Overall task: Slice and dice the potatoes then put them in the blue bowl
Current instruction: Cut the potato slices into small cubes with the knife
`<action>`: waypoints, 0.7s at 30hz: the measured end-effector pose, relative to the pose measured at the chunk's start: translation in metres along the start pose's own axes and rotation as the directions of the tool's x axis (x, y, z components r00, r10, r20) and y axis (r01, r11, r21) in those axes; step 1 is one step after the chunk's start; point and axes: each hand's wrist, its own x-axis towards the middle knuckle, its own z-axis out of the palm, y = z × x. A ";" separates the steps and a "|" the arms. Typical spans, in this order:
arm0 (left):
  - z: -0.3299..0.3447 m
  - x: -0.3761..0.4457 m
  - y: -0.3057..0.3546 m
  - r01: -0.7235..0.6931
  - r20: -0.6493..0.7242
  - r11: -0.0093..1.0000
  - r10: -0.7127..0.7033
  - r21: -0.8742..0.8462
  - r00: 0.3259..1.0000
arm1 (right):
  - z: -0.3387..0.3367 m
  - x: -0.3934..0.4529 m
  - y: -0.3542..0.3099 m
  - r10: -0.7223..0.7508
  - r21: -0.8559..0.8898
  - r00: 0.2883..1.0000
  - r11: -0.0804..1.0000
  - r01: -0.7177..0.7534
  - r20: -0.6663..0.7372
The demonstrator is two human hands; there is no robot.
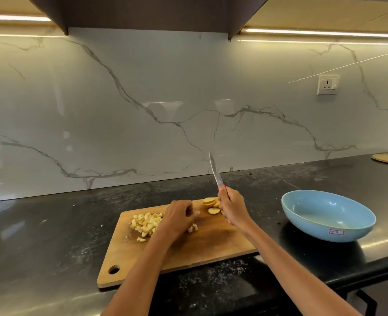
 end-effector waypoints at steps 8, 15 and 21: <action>-0.019 0.001 -0.012 -0.033 -0.072 0.999 0.035 0.026 0.997 | 0.007 0.030 0.011 -0.048 0.075 0.983 0.995 0.062 -0.176; -0.008 -0.013 0.006 -0.097 0.231 0.990 0.120 -0.107 0.966 | -0.006 0.022 0.017 -0.134 0.025 0.955 0.989 0.146 -0.265; -0.014 -0.010 -0.016 0.077 -0.071 0.959 -0.060 0.273 0.996 | -0.012 0.027 0.023 -0.054 0.074 0.935 0.994 0.085 -0.351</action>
